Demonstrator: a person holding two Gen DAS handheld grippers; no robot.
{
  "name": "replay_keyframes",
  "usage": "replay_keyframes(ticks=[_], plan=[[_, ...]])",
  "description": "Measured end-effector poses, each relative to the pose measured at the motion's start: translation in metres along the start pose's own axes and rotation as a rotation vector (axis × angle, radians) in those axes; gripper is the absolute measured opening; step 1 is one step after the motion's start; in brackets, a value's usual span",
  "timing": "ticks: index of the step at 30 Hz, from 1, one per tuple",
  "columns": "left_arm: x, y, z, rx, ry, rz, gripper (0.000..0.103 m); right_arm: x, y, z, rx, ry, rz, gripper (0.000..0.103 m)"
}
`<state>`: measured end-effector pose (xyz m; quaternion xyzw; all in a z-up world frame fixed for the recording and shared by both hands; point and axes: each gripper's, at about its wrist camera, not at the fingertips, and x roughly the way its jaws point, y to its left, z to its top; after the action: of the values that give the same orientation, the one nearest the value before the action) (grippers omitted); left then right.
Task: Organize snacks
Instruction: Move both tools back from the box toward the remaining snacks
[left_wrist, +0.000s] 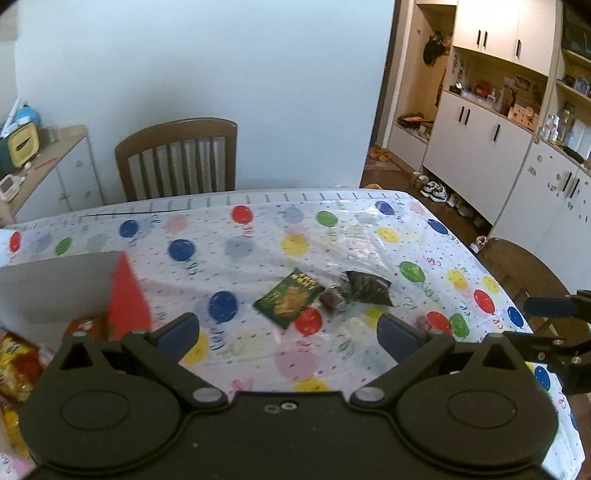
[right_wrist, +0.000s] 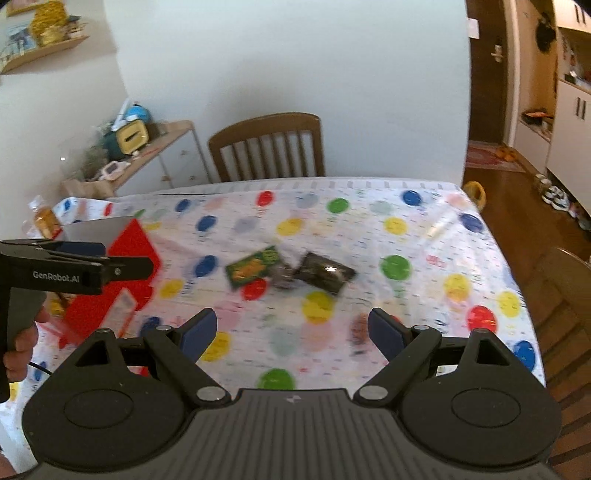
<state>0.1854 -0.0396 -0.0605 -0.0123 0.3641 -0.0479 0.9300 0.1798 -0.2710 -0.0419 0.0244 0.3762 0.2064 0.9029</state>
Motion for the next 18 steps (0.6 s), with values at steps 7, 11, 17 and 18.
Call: replay_keyframes(ticks=[7,11,17,18], plan=[[0.034,-0.025,0.008,-0.009,0.028,0.003,0.102,0.021,-0.033,-0.004,-0.003,0.027,-0.039,0.089],[0.054,-0.034,0.011,-0.01,0.046,0.013,0.102,0.038,-0.046,-0.003,0.009,0.044,-0.045,0.089],[0.086,-0.043,0.017,-0.023,0.078,0.036,0.097,0.066,-0.055,-0.003,0.001,0.069,-0.058,0.089],[0.091,-0.044,0.017,-0.027,0.084,0.038,0.094,0.07,-0.056,-0.004,-0.002,0.074,-0.059,0.089]])
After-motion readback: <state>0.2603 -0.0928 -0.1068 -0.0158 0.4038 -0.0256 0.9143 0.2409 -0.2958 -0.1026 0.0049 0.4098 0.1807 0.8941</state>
